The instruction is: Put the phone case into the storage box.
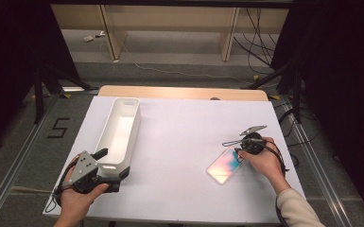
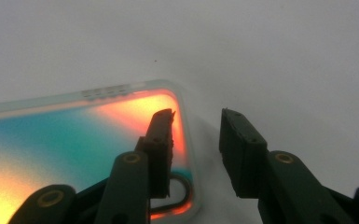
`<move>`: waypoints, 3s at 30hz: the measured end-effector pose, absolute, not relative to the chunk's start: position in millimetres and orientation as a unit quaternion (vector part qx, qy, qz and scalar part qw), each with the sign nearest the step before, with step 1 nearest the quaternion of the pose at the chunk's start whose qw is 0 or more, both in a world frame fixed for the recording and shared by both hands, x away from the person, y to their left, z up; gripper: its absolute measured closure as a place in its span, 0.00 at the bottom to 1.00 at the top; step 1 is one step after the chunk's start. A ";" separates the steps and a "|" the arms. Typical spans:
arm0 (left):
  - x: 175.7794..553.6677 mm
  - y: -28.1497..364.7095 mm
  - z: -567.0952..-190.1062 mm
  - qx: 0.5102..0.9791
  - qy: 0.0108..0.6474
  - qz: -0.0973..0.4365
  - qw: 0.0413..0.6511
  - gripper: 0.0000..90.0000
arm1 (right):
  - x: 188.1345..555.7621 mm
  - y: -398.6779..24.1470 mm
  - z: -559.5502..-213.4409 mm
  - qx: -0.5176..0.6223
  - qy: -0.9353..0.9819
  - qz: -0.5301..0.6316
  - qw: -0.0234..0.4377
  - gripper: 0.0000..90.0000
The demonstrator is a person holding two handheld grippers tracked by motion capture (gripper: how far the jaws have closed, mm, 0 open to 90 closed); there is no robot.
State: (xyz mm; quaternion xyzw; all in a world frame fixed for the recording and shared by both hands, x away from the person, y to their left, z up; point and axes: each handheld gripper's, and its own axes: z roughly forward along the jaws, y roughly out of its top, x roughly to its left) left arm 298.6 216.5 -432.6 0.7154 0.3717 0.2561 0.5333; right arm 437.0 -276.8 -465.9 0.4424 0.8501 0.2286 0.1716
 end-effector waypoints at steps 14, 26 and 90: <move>298.3 216.7 -432.6 0.715 0.372 0.256 0.533 0.03 | 442.6 -279.7 -467.3 0.443 0.851 0.243 0.142 0.83; 298.3 217.0 -432.6 0.715 0.372 0.257 0.533 0.03 | 445.5 -285.0 -469.2 0.461 0.839 0.264 0.116 0.89; 298.1 217.2 -432.1 0.712 0.371 0.252 0.540 0.07 | 429.6 -253.1 -428.7 0.360 0.866 0.233 0.257 0.99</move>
